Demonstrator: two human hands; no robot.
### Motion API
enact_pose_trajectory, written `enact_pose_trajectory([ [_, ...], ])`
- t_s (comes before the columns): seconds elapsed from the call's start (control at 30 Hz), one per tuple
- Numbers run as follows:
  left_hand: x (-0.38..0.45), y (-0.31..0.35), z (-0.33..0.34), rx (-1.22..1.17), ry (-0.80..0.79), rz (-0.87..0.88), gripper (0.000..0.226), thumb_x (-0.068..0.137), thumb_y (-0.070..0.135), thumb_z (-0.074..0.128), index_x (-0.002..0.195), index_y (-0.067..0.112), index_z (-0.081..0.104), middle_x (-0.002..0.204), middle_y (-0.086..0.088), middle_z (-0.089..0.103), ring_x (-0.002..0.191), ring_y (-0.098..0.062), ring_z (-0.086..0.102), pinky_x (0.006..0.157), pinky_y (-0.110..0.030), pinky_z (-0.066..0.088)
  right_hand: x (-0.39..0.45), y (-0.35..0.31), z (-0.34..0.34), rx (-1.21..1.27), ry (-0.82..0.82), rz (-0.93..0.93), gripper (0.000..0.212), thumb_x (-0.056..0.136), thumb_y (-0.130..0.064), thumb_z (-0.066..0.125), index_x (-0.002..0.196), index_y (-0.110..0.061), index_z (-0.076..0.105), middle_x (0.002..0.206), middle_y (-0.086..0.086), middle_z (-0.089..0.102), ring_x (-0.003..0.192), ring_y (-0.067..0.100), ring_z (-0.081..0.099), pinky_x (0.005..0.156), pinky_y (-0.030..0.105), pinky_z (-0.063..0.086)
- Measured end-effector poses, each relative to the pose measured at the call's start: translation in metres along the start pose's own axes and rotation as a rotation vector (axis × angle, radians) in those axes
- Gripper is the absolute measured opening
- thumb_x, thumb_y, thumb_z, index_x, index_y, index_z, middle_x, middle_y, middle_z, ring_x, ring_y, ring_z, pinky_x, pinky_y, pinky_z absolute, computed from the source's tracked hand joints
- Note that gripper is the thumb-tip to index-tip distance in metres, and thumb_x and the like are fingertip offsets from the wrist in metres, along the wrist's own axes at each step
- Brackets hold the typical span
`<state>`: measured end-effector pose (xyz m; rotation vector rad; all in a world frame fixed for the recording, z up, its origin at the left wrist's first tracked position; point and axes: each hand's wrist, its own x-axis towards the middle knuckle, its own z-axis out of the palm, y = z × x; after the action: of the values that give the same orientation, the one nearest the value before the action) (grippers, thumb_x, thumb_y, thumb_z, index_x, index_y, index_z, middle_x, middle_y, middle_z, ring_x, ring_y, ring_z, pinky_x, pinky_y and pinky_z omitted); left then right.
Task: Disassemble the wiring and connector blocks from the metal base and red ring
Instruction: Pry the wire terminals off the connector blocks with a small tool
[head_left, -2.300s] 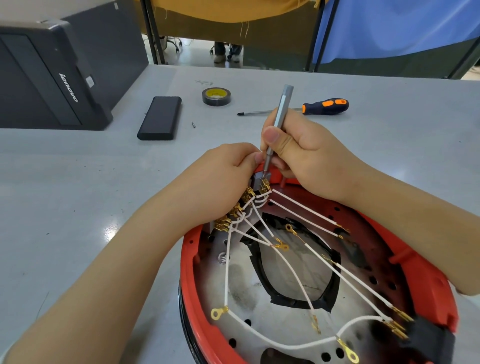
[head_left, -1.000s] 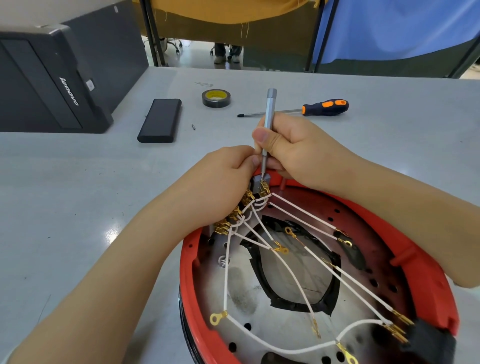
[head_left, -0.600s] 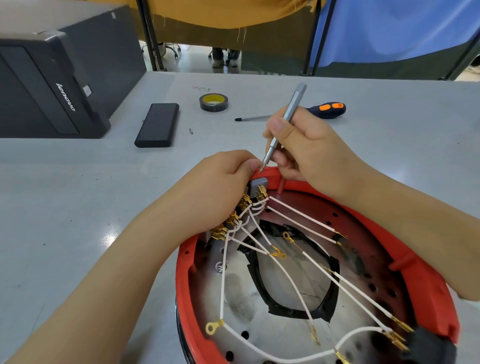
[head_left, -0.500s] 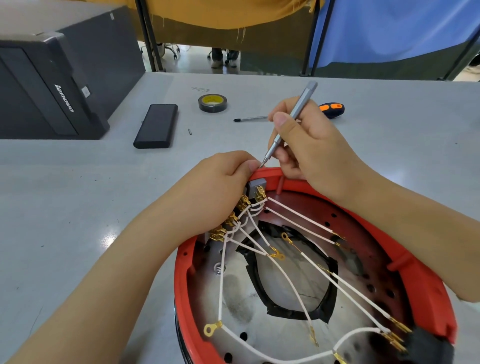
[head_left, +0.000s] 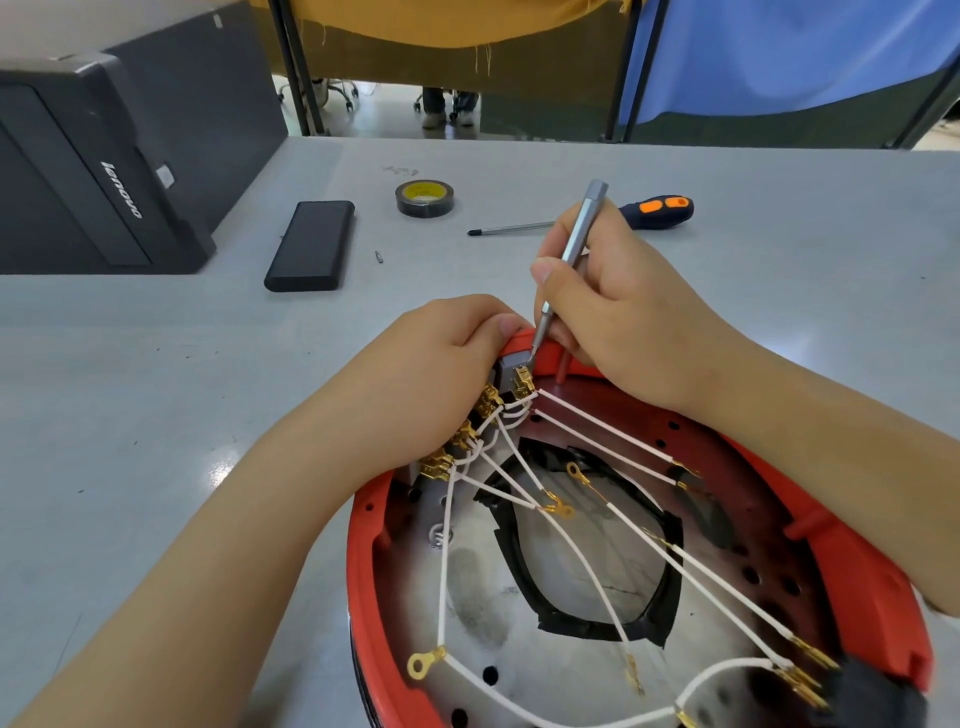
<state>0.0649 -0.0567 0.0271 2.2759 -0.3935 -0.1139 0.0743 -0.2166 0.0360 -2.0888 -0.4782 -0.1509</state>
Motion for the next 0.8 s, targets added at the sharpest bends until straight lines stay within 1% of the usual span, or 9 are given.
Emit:
enact_pose_trajectory([
  [0.13, -0.0004, 0.0009, -0.0004, 0.003, 0.0, 0.006, 0.03, 0.101, 0.034, 0.034, 0.1, 0.031, 0.064, 0.075, 0.012, 0.06, 0.063, 0.013, 0.051, 0.054, -0.002, 0.036, -0.0024, -0.0005, 0.0003, -0.012, 0.0, -0.024, 0.016, 0.099, -0.018, 0.043, 0.088, -0.029, 0.04, 0.063, 0.004, 0.05, 0.047, 0.007, 0.042, 0.048, 0.023, 0.039],
  [0.27, -0.0006, 0.0005, -0.0001, 0.003, -0.002, 0.001, 0.029, 0.1, 0.035, 0.034, 0.1, 0.033, 0.063, 0.081, 0.011, 0.063, 0.078, 0.008, 0.051, 0.061, -0.004, 0.037, -0.0019, 0.0002, 0.0002, 0.017, -0.021, -0.011, 0.015, 0.099, -0.019, 0.042, 0.089, -0.03, 0.04, 0.067, 0.006, 0.049, 0.053, 0.013, 0.045, 0.05, 0.023, 0.039],
  [0.37, -0.0004, 0.0007, 0.0001, -0.004, -0.006, -0.009, 0.029, 0.1, 0.036, 0.035, 0.098, 0.033, 0.063, 0.084, 0.009, 0.064, 0.079, 0.006, 0.052, 0.063, -0.007, 0.037, -0.0012, 0.0003, -0.0006, 0.072, -0.035, 0.013, 0.015, 0.1, -0.017, 0.041, 0.089, -0.028, 0.042, 0.067, 0.007, 0.049, 0.055, 0.016, 0.045, 0.048, 0.021, 0.039],
  [0.47, -0.0005, 0.0007, -0.0002, 0.002, -0.004, -0.007, 0.029, 0.1, 0.035, 0.035, 0.097, 0.033, 0.063, 0.081, 0.008, 0.064, 0.074, 0.006, 0.053, 0.059, -0.006, 0.038, -0.0015, 0.0004, -0.0015, 0.081, -0.035, 0.022, 0.015, 0.099, -0.018, 0.041, 0.089, -0.028, 0.043, 0.062, 0.002, 0.05, 0.051, 0.009, 0.046, 0.047, 0.017, 0.038],
  [0.57, -0.0004, 0.0003, -0.0006, 0.003, -0.001, -0.005, 0.029, 0.1, 0.035, 0.035, 0.098, 0.032, 0.064, 0.08, 0.009, 0.064, 0.069, 0.008, 0.053, 0.056, -0.007, 0.039, -0.0032, 0.0, -0.0022, 0.062, -0.017, 0.011, 0.015, 0.099, -0.018, 0.043, 0.088, -0.028, 0.045, 0.059, 0.0, 0.052, 0.049, 0.006, 0.048, 0.048, 0.016, 0.038],
  [0.63, -0.0006, 0.0004, -0.0005, 0.004, 0.003, -0.001, 0.029, 0.1, 0.035, 0.035, 0.097, 0.032, 0.063, 0.074, 0.011, 0.061, 0.059, 0.012, 0.051, 0.05, -0.004, 0.036, -0.0045, -0.0012, -0.0012, 0.048, -0.021, 0.006, 0.014, 0.099, -0.019, 0.044, 0.088, -0.029, 0.044, 0.059, 0.001, 0.052, 0.049, 0.007, 0.048, 0.049, 0.018, 0.039],
  [0.7, -0.0005, 0.0009, -0.0003, 0.0, 0.008, 0.005, 0.029, 0.1, 0.034, 0.035, 0.096, 0.032, 0.064, 0.065, 0.014, 0.057, 0.053, 0.014, 0.049, 0.046, -0.004, 0.034, -0.0063, -0.0026, -0.0008, 0.059, -0.033, 0.009, 0.014, 0.1, -0.021, 0.044, 0.089, -0.029, 0.043, 0.059, 0.002, 0.052, 0.044, 0.004, 0.046, 0.047, 0.015, 0.037],
  [0.77, 0.0, 0.0009, -0.0003, -0.002, 0.012, 0.011, 0.029, 0.1, 0.034, 0.036, 0.095, 0.031, 0.064, 0.062, 0.014, 0.056, 0.053, 0.014, 0.049, 0.046, -0.004, 0.034, -0.008, -0.0039, -0.0019, 0.082, -0.04, 0.022, 0.014, 0.101, -0.021, 0.044, 0.088, -0.027, 0.042, 0.057, 0.001, 0.053, 0.039, 0.004, 0.046, 0.044, 0.012, 0.037],
  [0.8, -0.0001, 0.0007, -0.0001, -0.002, 0.012, 0.014, 0.029, 0.1, 0.034, 0.036, 0.095, 0.03, 0.064, 0.064, 0.013, 0.056, 0.054, 0.014, 0.049, 0.047, -0.004, 0.034, -0.0089, -0.0044, -0.0032, 0.091, -0.043, 0.034, 0.014, 0.101, -0.021, 0.044, 0.087, -0.026, 0.042, 0.056, 0.0, 0.055, 0.037, 0.005, 0.046, 0.044, 0.014, 0.038],
])
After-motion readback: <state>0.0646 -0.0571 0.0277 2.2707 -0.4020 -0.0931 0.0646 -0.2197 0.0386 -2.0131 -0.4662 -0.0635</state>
